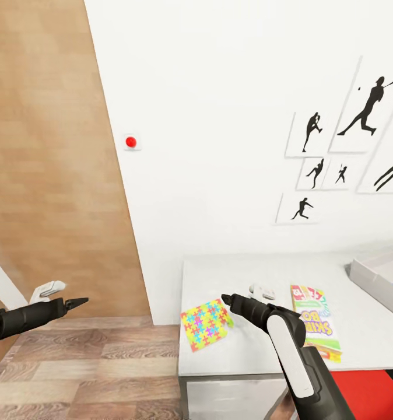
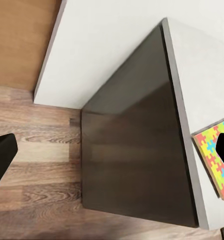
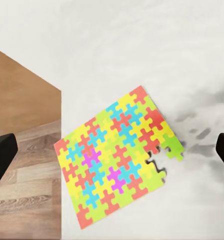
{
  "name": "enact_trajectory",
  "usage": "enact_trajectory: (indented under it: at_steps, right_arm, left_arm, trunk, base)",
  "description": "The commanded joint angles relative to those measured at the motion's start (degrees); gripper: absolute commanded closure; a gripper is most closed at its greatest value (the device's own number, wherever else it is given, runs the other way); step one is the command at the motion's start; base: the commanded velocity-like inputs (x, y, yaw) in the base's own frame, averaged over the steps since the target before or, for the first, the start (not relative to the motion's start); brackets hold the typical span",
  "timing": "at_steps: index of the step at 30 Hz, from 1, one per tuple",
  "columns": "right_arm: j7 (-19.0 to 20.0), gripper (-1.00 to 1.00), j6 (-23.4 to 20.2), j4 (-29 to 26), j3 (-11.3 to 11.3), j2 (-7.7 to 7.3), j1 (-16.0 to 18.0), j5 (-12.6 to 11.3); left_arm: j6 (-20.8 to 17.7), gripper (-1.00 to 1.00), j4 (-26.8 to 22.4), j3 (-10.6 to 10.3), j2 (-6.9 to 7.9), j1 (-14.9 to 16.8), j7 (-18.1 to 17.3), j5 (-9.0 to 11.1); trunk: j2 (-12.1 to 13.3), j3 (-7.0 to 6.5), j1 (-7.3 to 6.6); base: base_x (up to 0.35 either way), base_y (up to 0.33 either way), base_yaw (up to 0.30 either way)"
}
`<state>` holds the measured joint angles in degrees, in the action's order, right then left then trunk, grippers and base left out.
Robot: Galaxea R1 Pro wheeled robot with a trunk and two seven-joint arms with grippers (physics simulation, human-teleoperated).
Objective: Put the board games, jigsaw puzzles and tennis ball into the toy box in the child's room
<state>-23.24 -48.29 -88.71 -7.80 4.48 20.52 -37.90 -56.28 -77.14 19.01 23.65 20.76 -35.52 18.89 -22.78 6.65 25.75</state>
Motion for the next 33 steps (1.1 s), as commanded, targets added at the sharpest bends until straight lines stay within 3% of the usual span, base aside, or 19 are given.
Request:
enact_trajectory:
  at_steps: [1, 5, 9, 11, 14, 20, 27, 33]
  right_arm:
    - [-0.7, -1.0, 0.0, -0.1, -0.1, 0.02, 0.1, -0.6]
    - [-2.9, -1.0, 0.1, -0.1, -1.0, 0.08, 0.1, -0.5]
    - [-7.6, -1.0, 0.1, 0.0, -2.2, 0.09, 0.4, -0.7]
    - [-8.5, -1.0, 0.0, 0.8, -2.3, 0.05, 2.2, -0.8]
    - [-8.9, -1.0, 0.0, 4.6, -2.4, 0.05, 5.4, -0.9]
    - [-8.9, -1.0, 1.9, 19.2, -2.3, 0.09, 13.4, -1.1]
    - [-8.5, -1.0, 2.8, 25.6, -2.2, 0.05, 16.3, -1.3]
    - [-8.4, -1.0, 2.8, 26.9, -2.0, -0.04, 16.9, -1.4]
  left_arm:
    - [-0.2, -1.0, 0.0, 0.1, -0.03, 0.1, -0.4, -0.2]
    - [-0.2, -1.0, 0.0, 0.1, -0.08, 0.1, -0.5, -0.2]
    - [-0.2, -1.0, 0.0, 0.1, -0.06, 0.1, -0.6, -0.2]
    - [-0.2, -1.0, 0.0, 0.1, -0.08, 0.1, -0.6, -0.2]
    - [-0.2, -1.0, 0.0, 0.1, -0.03, 0.1, -0.6, -0.2]
    - [-0.2, -1.0, 0.0, 0.1, -0.01, 0.1, -0.6, -0.2]
    - [-0.2, -1.0, 0.0, 0.1, 0.0, 0.1, -0.6, -0.2]
    - [-0.2, -1.0, 0.0, 0.1, -0.02, 0.1, -0.6, -0.1]
  trunk:
    - [-0.1, 0.22, 0.03]
    - [-0.1, 0.57, 0.03]
    - [-0.1, 0.93, 0.03]
    - [-0.1, 1.1, 0.03]
    - [-0.1, 1.37, 0.03]
    - [-0.1, 1.9, 0.03]
    - [-0.1, 2.51, 0.03]
    - [-0.1, 3.04, 0.03]
  base:
    - [0.002, 0.025, 0.09]
    - [0.001, 0.011, 0.092]
    - [0.0, 0.002, 0.093]
    - [0.0, 0.001, 0.093]
    - [0.0, 0.0, 0.093]
    - [0.0, 0.0, 0.094]
    - [0.0, 0.0, 0.094]
    - [0.0, 0.0, 0.094]
